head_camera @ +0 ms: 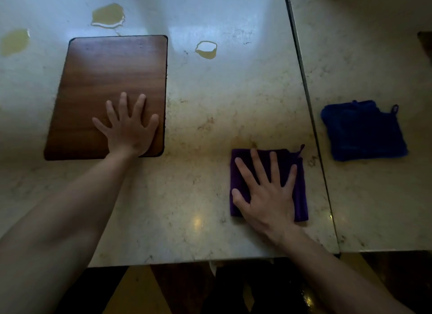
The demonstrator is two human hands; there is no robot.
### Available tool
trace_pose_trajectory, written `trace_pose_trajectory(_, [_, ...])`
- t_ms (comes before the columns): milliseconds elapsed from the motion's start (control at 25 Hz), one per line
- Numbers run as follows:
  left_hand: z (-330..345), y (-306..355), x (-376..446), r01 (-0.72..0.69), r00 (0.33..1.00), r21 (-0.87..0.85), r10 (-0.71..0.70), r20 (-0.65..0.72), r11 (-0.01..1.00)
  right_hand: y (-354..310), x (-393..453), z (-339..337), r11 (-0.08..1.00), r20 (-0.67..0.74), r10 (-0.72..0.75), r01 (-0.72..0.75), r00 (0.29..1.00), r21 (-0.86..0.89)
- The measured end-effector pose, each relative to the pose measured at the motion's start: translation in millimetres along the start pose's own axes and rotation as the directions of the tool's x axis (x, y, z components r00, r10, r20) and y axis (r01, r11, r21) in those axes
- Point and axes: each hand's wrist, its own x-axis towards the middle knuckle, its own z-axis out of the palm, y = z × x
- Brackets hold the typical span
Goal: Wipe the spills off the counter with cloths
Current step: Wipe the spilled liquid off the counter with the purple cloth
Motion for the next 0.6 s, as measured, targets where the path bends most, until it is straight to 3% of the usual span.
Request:
trace_pose_trajectory(280, [3.8, -2.5, -0.2, -0.041, 0.998, 0.029, 0.043, -0.048, 0.999, 9.4, 114.7, -16.3, 0.998, -0.02, -0.02, 0.019, 1.0, -0.053])
trace_pose_trajectory(480, [4.6, -3.7, 0.7, -0.049, 0.998, 0.079, 0.051, -0.021, 0.996, 23.1, 211.7, -27.6, 0.997, -0.132, 0.053, -0.059, 0.99, -0.048])
trace_pose_trajectory(600, [2.3, -2.7, -2.1, -0.05, 0.999, 0.114, 0.05, 0.003, 0.992, 42.2, 283.1, -47.3, 0.993, -0.061, 0.12, -0.12, 0.991, 0.004])
